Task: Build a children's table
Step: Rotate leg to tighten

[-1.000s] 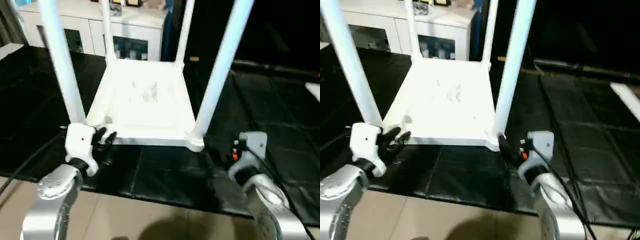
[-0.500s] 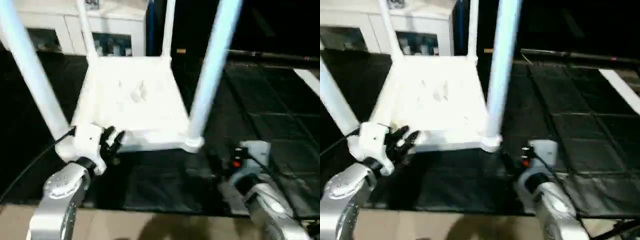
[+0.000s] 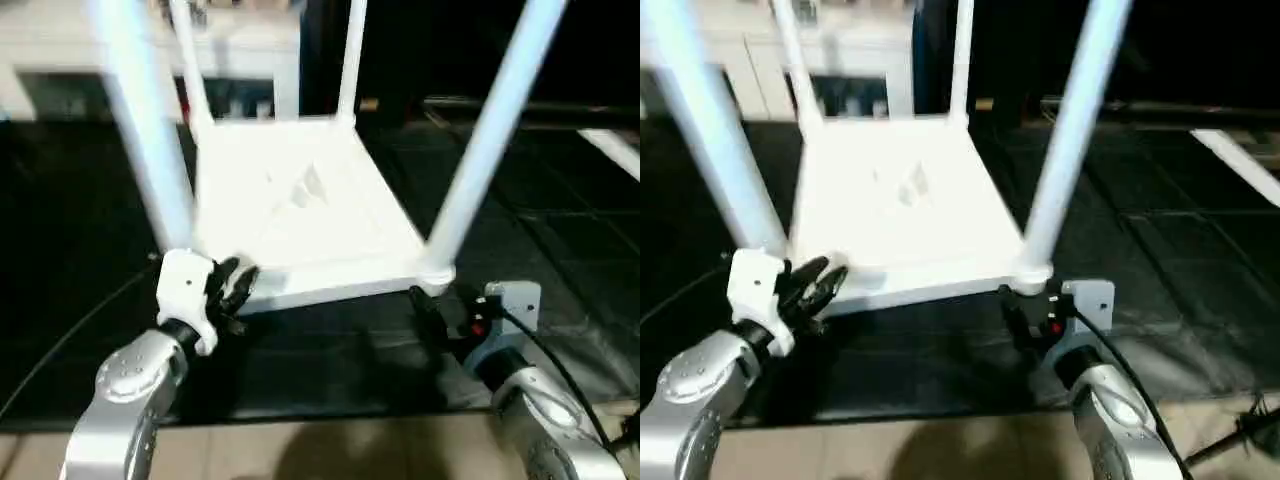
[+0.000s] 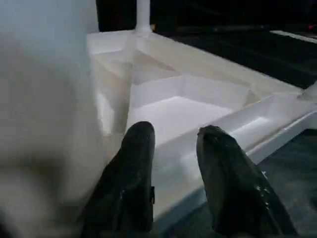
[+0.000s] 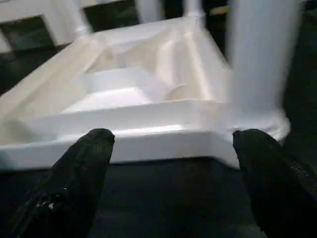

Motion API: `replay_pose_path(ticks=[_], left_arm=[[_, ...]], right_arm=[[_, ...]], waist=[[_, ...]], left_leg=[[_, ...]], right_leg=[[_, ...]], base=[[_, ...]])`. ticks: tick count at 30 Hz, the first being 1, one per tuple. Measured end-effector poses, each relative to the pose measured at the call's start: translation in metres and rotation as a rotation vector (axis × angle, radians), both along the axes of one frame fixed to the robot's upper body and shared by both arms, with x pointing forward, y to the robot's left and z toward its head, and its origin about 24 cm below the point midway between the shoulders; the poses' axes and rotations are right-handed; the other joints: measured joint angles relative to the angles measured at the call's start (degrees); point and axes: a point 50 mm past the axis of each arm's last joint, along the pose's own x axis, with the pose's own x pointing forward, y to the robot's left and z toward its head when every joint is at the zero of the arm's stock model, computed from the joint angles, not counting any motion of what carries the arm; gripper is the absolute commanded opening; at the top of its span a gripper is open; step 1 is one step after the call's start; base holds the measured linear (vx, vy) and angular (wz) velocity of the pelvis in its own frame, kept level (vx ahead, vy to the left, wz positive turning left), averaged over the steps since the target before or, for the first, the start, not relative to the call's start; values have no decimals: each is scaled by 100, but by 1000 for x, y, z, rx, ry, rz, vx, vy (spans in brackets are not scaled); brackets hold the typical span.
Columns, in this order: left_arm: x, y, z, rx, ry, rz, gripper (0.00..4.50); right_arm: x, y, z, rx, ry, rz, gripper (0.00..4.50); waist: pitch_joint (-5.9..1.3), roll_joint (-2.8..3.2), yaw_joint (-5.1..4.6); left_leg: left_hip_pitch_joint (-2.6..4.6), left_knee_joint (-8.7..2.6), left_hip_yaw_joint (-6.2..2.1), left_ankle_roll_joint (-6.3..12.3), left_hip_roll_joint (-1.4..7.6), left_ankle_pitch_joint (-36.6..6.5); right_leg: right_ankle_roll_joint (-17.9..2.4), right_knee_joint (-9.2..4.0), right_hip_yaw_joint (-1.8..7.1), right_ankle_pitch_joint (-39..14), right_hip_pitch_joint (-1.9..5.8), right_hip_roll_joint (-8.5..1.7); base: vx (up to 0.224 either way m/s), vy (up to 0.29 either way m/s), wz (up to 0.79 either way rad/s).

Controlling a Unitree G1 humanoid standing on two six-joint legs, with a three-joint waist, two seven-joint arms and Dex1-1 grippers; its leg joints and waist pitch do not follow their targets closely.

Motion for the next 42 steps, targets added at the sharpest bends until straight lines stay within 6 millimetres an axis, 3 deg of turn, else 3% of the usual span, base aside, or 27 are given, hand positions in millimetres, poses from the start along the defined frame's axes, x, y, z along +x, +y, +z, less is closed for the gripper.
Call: replay_pose_path(ticks=[2,3,4,6,8,9,10,11,12,13,14,16,19,21,25,29,42], left_arm=[[0,2,0,4,0,11,161],[0,2,0,4,-1,17,161],[0,3,0,3,-3,20,161],[0,3,0,0,-5,27,161],[-1,3,0,-23,-4,45,161],[-1,1,0,-42,-4,55,161],[-1,0,0,-45,-6,57,161],[-1,0,1,-46,-8,59,161],[-1,-4,-1,-55,-2,53,161],[-1,-9,-2,-63,1,40,161],[-1,-11,-2,-68,1,37,161],[-1,-9,-1,-67,-2,55,161],[0,-4,0,-52,-7,85,161],[1,-3,-2,-39,-2,97,161],[1,-1,-1,-35,-4,110,161],[1,-3,-1,-42,-3,97,161],[-6,1,-5,-86,-14,88,161]], right_arm=[[0,1,1,5,-4,5,418],[1,1,2,7,-9,7,418],[2,2,3,9,-13,9,418],[3,1,5,5,-20,11,418],[4,0,5,-1,-23,12,418],[4,-1,5,-12,-23,12,418],[4,-2,6,-22,-29,11,418],[5,-4,7,-36,-37,10,418],[5,-10,7,-64,-44,0,418],[5,-13,8,-74,-46,-5,418],[6,-16,9,-78,-52,-10,418],[6,-18,8,-80,-52,-9,418],[8,-13,11,-62,-65,19,418],[12,-11,14,-58,-84,30,418],[13,-10,17,-52,-103,43,418],[13,-8,16,-53,-100,61,418],[12,-7,14,-123,-93,115,418]], waist=[[2,9,-14],[-1,12,-14],[-9,15,-19],[-31,25,-27],[-49,-1,-32],[-76,-45,-39],[-110,-124,-48],[-157,-230,-51],[-153,-254,29],[-145,-276,111],[-146,-263,171],[-156,-210,268],[-140,-225,357],[-135,-240,407],[-137,-244,472],[-137,-246,476],[-129,-259,535]], left_leg=[[22,-51,-33,0,-7,2],[22,-83,-34,-12,-19,9],[14,-117,-23,-32,-28,26],[-13,-279,-19,166,-35,272],[-36,-384,-47,147,-36,391],[-47,-426,-55,117,-37,441],[-81,-438,-49,88,-64,482],[-122,-449,-54,75,-79,512],[-153,-488,-21,137,-74,482],[-118,-508,43,153,-23,473],[-105,-574,88,142,10,479],[-40,-699,141,-79,93,594],[-5,-765,275,-195,213,657],[-17,-752,301,-185,219,670],[-17,-746,340,-148,218,662],[-14,-742,396,-112,216,640],[36,-744,447,-112,222,640]], right_leg=[[-46,-24,-109,73,171,198],[-33,0,-133,145,291,360],[-13,70,-138,146,328,453],[56,313,-146,39,313,586],[100,384,-103,-90,274,564],[54,305,-52,-134,279,494],[15,127,11,-125,302,395],[355,101,41,-144,285,354],[282,75,10,-112,252,370],[299,77,12,-104,208,365],[288,84,-13,-88,165,368],[261,83,-84,-73,155,372],[237,72,-98,-71,148,380],[235,55,-87,-55,135,377],[242,-35,-79,-7,178,361],[266,-65,-57,9,177,347],[274,-52,-6,27,183,348]], base=[[-57,198,4],[-49,163,-3],[-37,93,-5],[-62,48,-10],[-66,-47,-18],[-65,-87,-20],[-69,-157,-14],[-79,-196,-14],[-79,-196,-14],[-70,-180,-29],[-39,-130,-29],[-31,-106,-20],[-6,-34,1],[0,0,0],[0,0,0],[0,0,0],[0,0,0]])
